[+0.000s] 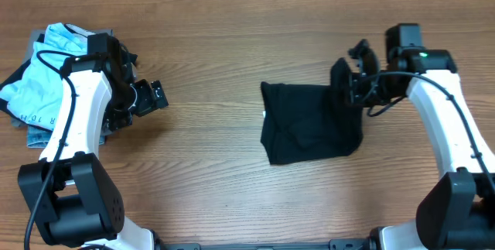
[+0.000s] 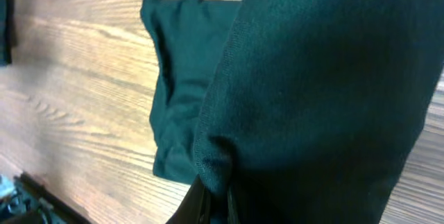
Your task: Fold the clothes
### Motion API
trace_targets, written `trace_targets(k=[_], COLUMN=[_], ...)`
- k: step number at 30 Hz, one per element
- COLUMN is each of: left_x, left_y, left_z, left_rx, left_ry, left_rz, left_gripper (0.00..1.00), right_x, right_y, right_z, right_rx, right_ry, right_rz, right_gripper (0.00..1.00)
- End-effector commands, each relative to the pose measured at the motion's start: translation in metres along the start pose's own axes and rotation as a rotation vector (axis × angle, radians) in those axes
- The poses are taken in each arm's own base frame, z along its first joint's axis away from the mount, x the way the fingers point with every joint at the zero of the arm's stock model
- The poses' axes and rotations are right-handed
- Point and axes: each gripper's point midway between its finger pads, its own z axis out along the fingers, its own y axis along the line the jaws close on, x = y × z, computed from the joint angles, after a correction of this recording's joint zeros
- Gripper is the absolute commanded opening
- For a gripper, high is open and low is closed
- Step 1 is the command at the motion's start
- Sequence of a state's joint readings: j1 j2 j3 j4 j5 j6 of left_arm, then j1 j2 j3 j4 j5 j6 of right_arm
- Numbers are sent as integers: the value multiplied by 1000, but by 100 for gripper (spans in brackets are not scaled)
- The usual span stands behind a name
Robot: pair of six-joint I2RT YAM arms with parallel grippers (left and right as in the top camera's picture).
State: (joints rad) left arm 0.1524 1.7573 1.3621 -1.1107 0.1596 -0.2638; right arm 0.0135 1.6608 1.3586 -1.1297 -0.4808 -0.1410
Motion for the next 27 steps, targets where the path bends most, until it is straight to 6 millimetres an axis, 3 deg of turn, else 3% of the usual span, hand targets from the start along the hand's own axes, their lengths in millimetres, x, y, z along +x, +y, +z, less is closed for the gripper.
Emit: trace_targets(k=[1, 7, 16, 24, 27], left_x=[1, 1, 1, -35, -43], left_y=[3, 3, 3, -12, -23], left_z=[3, 3, 3, 0, -2], left_rx=[-10, -10, -9, 63, 133], left_ry=[11, 11, 10, -136, -158], left_rz=[-16, -16, -16, 3, -114], left_gripper=[100, 100, 100, 100, 100], right_x=[-9, -9, -11, -11, -13], right_y=[21, 47, 53, 46, 46], right_z=[4, 15, 18, 18, 18], right_rx=[-18, -37, -36, 5, 4], right_ry=[-12, -3, -11, -11, -19], right_rz=[-13, -77, -88, -87, -90], right_gripper=[4, 4, 4, 4, 4])
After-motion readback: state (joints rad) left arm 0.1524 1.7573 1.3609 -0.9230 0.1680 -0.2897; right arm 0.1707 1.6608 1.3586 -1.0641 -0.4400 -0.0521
